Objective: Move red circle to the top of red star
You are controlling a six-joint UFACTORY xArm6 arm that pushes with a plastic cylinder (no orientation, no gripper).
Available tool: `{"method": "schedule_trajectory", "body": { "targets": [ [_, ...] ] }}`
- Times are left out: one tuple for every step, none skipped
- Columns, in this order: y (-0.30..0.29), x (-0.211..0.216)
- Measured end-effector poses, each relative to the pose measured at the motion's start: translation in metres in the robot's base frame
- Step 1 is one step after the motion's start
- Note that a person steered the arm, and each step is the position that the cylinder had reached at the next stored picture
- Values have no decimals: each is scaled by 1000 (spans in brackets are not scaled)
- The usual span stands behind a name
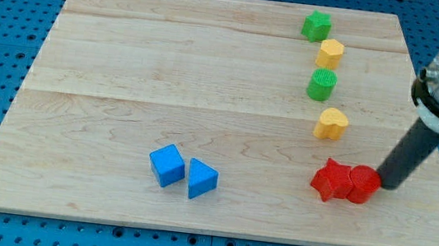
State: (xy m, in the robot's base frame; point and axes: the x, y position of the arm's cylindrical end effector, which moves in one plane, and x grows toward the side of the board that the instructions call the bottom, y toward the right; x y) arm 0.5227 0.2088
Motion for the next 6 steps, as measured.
{"method": "schedule_trajectory", "body": {
  "targets": [
    [35, 0],
    [52, 59],
    [-1, 67],
    [-22, 33],
    [-22, 15],
    [-12, 7]
  ]
}}
